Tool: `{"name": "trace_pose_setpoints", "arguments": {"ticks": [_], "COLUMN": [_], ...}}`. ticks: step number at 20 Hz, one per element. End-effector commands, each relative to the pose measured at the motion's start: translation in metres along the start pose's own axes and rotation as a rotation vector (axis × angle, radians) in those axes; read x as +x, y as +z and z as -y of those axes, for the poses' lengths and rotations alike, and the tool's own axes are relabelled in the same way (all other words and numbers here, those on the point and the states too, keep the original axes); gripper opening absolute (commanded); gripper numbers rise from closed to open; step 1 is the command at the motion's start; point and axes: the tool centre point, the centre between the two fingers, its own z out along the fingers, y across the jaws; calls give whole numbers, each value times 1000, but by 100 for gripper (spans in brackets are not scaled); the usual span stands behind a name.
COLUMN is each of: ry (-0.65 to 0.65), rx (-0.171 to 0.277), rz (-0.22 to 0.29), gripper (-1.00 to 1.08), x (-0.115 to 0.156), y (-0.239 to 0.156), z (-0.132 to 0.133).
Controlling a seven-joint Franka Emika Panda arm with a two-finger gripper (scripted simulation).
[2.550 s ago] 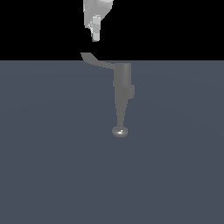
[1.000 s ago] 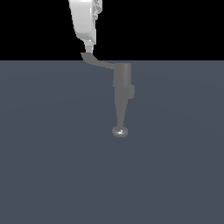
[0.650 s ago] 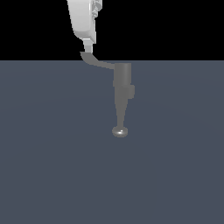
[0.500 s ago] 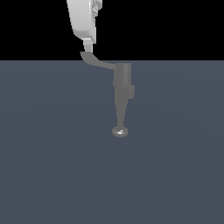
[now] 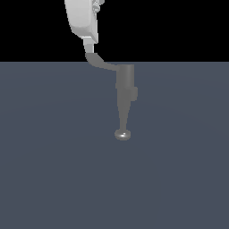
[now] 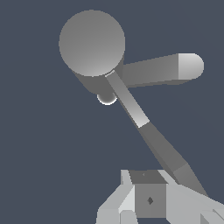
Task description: Turn on the faucet by rotating a designated handle.
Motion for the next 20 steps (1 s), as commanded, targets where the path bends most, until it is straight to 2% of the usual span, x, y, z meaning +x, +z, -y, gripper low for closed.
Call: {"name": "trace_pose_setpoints", "arguments": {"ticks": [1, 2, 20], "ry": [-1, 0, -1], "rx": [-7, -1, -6], "rz": [-1, -1, 0], "gripper": [-100, -100, -100], "x": [0, 0, 52], "y": [1, 0, 1], "z": [-8, -2, -57]}}
